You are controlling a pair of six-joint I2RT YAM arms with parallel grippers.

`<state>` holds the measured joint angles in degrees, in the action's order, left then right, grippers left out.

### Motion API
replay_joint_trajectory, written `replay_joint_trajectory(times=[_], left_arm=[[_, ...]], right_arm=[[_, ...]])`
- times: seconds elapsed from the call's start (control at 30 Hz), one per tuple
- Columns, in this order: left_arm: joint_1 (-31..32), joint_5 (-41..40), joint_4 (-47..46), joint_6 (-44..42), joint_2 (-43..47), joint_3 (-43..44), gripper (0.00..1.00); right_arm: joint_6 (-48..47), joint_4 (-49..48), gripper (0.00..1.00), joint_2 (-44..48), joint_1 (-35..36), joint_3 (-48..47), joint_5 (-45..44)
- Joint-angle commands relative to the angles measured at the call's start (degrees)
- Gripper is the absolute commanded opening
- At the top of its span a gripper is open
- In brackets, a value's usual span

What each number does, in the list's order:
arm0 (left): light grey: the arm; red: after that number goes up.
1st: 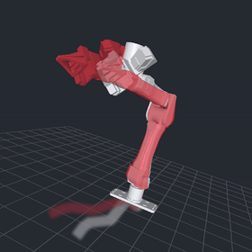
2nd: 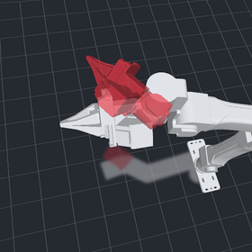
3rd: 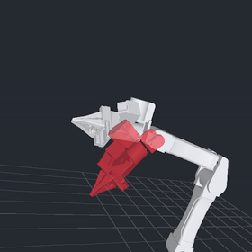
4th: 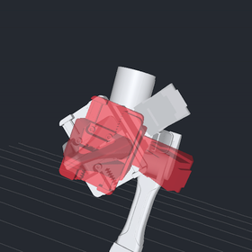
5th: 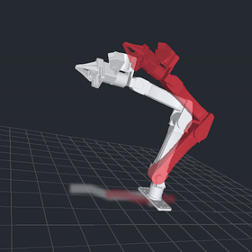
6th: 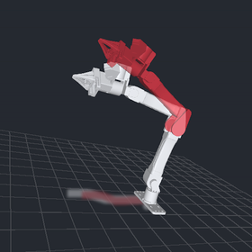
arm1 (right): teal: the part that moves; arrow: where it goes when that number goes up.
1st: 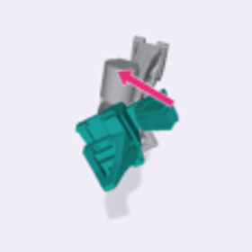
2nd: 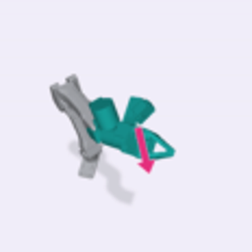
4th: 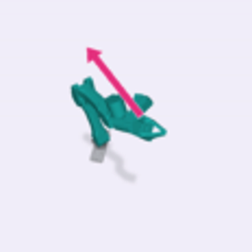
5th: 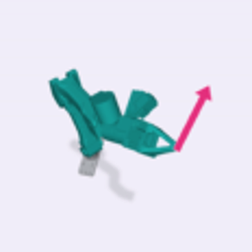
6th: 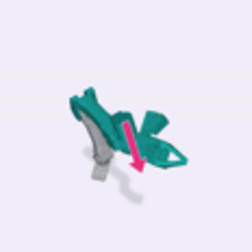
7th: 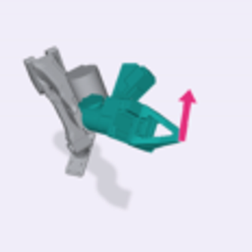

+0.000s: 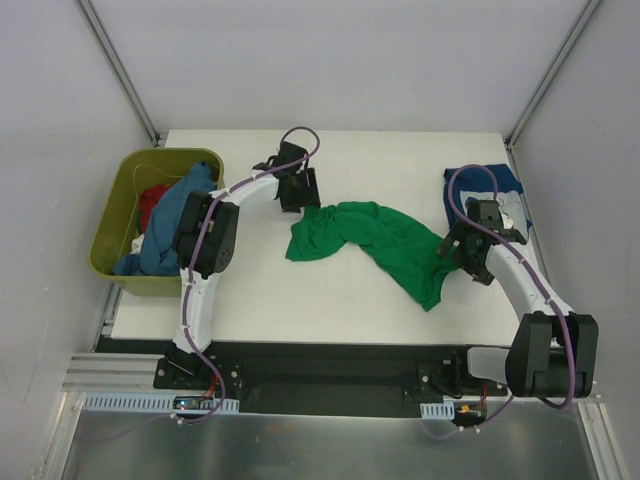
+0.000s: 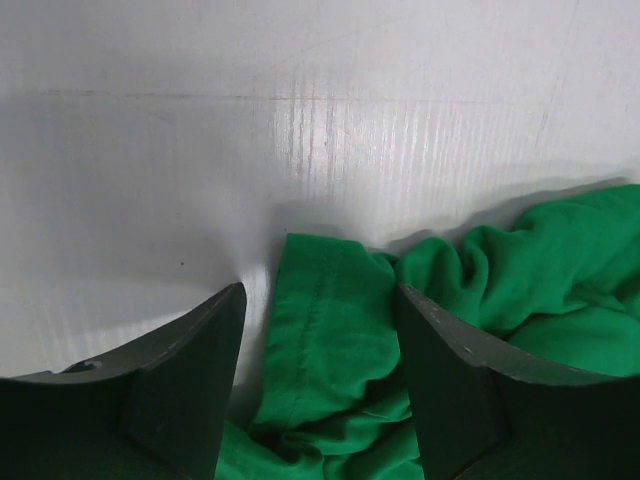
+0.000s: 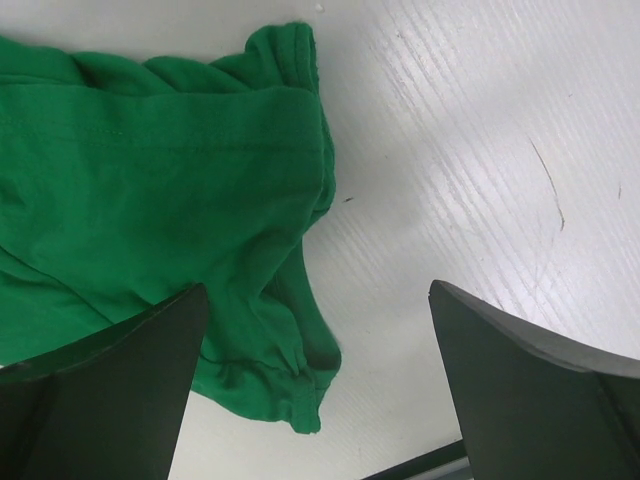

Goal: Fold and stack the t-shirts
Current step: Move the tshirt to the center of the board, then flatten out the tshirt

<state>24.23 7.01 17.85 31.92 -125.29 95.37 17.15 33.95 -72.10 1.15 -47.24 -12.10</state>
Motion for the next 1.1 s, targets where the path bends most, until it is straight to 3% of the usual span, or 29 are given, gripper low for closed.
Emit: replay_joint_trajectory(times=[0.0,0.13,0.17,0.2,0.57,0.8,0.93,1.07], left_arm=[[1.17,-0.77,0.96,-1.51,-2.58,3.58,0.54],[1.79,3.53,1.49,-2.3,-5.74,6.84,0.32],[1.79,5.19,1.49,-2.39,-5.75,6.84,0.1],[1.79,5.91,1.49,-2.56,-5.58,6.76,0.0],[1.79,1.26,0.79,-4.41,9.36,-1.85,0.0],[1.79,0.99,-1.5,-3.62,14.9,-8.53,0.0],[1.79,1.26,-2.11,-3.36,15.61,-9.94,0.0],[1.79,0.99,-2.29,-3.71,16.4,-10.12,0.0]], right_arm=[[1.22,-1.17,0.97,-1.29,-0.36,-2.33,-1.09],[1.22,-1.17,0.97,-2.35,-0.36,-2.68,-1.61],[1.22,-1.17,0.97,-2.26,-0.44,-2.77,-1.87],[1.31,-1.26,0.97,-2.26,-0.36,-2.85,-1.88],[1.75,-3.8,0.98,-2.96,-0.71,-4.08,-0.22],[1.4,-8.29,0.99,-10.15,-0.97,-8.2,2.86],[1.31,-11.45,0.88,-15.0,-0.97,-9.44,6.81],[1.22,-14.17,0.6,-17.73,-0.97,-9.53,11.22]])
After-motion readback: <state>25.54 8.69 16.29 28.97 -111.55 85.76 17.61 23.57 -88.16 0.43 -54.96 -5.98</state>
